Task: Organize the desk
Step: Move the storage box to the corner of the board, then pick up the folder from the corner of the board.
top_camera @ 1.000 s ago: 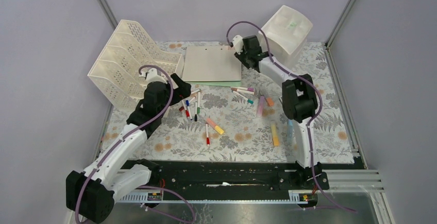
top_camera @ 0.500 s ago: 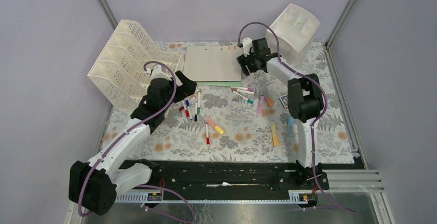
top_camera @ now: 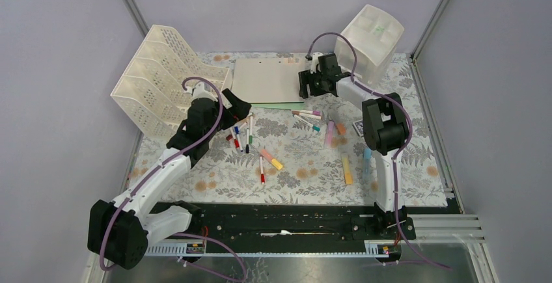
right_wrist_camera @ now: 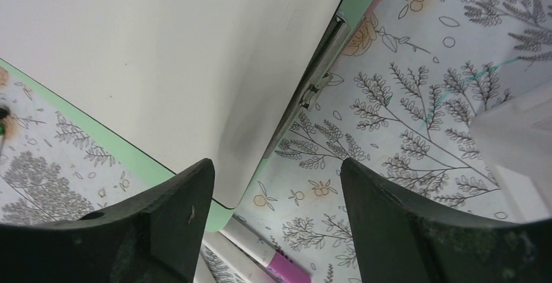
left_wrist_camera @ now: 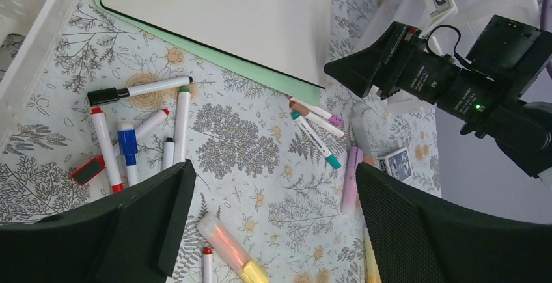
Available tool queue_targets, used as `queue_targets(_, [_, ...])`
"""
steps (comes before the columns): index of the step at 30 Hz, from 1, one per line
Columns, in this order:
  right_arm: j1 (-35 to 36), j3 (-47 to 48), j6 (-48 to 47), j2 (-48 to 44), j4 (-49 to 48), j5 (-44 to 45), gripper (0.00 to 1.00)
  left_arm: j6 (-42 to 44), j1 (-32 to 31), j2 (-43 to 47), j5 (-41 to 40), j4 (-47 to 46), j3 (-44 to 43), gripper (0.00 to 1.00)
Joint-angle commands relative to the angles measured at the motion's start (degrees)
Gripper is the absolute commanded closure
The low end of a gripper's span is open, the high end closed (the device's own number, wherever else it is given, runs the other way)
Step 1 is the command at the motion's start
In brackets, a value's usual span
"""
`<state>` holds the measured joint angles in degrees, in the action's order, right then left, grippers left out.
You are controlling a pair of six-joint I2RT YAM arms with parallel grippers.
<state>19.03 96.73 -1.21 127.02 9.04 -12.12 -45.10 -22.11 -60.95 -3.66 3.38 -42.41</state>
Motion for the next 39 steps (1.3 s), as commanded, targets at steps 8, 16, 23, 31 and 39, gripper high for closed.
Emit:
queue_targets(8, [0.4,-3.8,15.5,-0.9,-11.4,-5.5,0.24,-2.1,0.0,-1.5,1.7,0.3,-4.7,0.01])
queue_targets(16, [0.6,-5.7,17.8,-1.3,-13.2,-6.9,0.26,-3.3,0.0,-2.0,2.2,0.5,-4.6,0.01])
queue_targets(23, [1.3,-5.9,18.9,-1.1,-13.2,-7.8,0.27,-2.9,0.0,-1.9,2.5,0.6,-4.7,0.01])
queue_targets(31, [1.6,-6.1,20.3,-3.9,-14.0,-9.2,0.32,-2.8,0.0,-1.3,3.4,-0.2,-3.2,0.01])
queue_targets(39, [1.9,-7.0,23.5,-7.3,-15.5,-10.0,0.42,-2.6,0.0,-1.0,5.6,-2.8,-1.6,0.01])
